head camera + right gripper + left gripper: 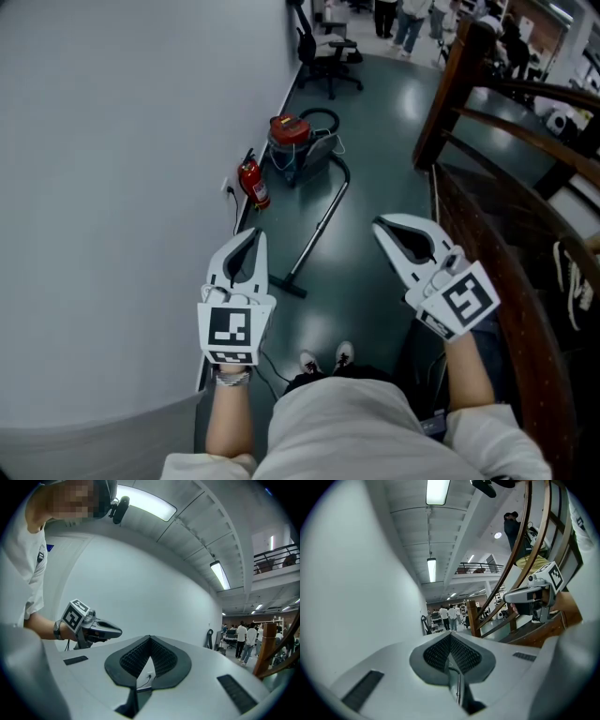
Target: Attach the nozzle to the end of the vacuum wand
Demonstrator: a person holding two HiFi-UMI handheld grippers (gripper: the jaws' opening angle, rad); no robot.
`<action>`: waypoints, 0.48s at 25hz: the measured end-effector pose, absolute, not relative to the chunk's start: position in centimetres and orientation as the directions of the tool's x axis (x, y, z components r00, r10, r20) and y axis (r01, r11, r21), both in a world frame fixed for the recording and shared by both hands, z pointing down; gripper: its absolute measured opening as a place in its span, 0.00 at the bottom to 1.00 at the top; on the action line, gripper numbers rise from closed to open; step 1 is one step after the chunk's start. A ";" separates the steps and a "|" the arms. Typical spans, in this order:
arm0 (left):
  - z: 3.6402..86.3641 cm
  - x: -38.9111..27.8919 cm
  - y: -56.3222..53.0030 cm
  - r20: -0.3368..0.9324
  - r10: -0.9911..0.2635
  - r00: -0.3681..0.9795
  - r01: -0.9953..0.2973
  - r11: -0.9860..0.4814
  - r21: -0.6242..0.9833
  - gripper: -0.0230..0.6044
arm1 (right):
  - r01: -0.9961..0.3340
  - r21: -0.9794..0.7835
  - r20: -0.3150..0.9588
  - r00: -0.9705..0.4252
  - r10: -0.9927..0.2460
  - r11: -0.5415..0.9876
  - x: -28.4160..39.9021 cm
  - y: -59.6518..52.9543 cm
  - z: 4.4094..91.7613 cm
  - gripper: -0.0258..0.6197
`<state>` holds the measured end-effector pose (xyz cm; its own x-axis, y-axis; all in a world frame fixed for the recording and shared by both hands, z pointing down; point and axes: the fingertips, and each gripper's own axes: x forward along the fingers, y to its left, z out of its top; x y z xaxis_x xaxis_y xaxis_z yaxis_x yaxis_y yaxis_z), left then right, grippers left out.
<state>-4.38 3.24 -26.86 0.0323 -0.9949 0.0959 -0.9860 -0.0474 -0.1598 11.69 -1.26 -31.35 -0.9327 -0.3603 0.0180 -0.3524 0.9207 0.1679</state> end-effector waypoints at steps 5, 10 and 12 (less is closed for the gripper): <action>-27.4 -4.0 2.9 0.095 -0.995 0.029 -0.986 -0.044 -0.162 0.04 | -0.359 0.168 0.032 -0.929 -0.369 0.918 12.3 -2.0 -30.9 0.08; -27.5 -3.8 2.5 0.088 -0.996 0.024 -0.985 -0.039 -0.168 0.04 | -0.364 0.182 0.028 -0.927 -0.374 0.914 12.7 -2.7 -31.1 0.08; -27.3 -3.8 2.2 0.097 -0.995 0.028 -0.985 -0.044 -0.164 0.04 | -0.361 0.184 0.040 -0.927 -0.374 0.914 12.8 -3.0 -30.9 0.08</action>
